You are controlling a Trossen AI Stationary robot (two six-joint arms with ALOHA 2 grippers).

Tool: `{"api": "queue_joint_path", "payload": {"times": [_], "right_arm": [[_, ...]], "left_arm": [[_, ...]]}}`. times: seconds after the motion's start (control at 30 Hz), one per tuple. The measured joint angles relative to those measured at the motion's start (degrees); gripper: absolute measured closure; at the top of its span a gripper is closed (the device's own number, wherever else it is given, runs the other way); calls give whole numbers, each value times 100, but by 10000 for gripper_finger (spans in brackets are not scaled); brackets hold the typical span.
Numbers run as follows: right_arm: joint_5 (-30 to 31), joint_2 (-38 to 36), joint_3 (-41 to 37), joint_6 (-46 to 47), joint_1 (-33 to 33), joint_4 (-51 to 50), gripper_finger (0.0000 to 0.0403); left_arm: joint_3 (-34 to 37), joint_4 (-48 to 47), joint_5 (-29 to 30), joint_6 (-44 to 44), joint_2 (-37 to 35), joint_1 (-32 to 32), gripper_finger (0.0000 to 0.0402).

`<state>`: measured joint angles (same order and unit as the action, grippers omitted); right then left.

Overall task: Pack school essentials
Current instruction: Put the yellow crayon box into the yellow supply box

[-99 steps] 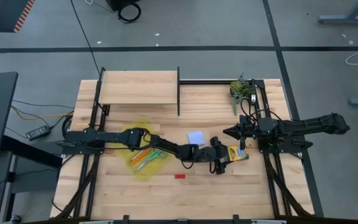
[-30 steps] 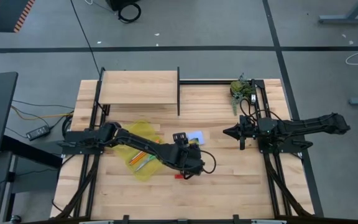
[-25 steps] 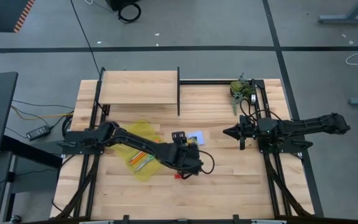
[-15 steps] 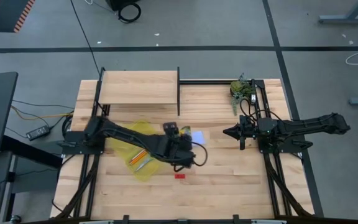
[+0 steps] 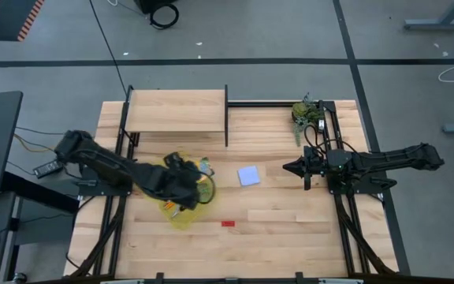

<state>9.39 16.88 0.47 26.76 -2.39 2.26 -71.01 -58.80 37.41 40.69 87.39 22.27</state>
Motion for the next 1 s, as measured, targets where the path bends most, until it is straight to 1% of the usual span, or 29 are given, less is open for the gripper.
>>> {"api": "queue_joint_path", "payload": {"times": [0.17,0.3,0.4,0.53,0.7,0.9,1.0], "right_arm": [[0,0,0,0,0,0,393],[0,0,0,0,0,-1,393],[0,0,0,0,0,0,393],[0,0,0,0,0,0,393],[0,0,0,0,0,0,393],[0,0,0,0,0,0,393],[0,0,0,0,0,0,393]], "left_arm": [[787,51,-74,1314,-411,532,92],[1213,334,-150,2326,-462,1031,91],[1547,854,24,2792,-462,1310,92],[2029,1413,129,3349,-462,1465,92],[2471,2029,291,3555,-462,1444,92],[2882,3083,391,3374,-460,1333,91],[2930,3170,386,3336,-460,1321,91]]}}
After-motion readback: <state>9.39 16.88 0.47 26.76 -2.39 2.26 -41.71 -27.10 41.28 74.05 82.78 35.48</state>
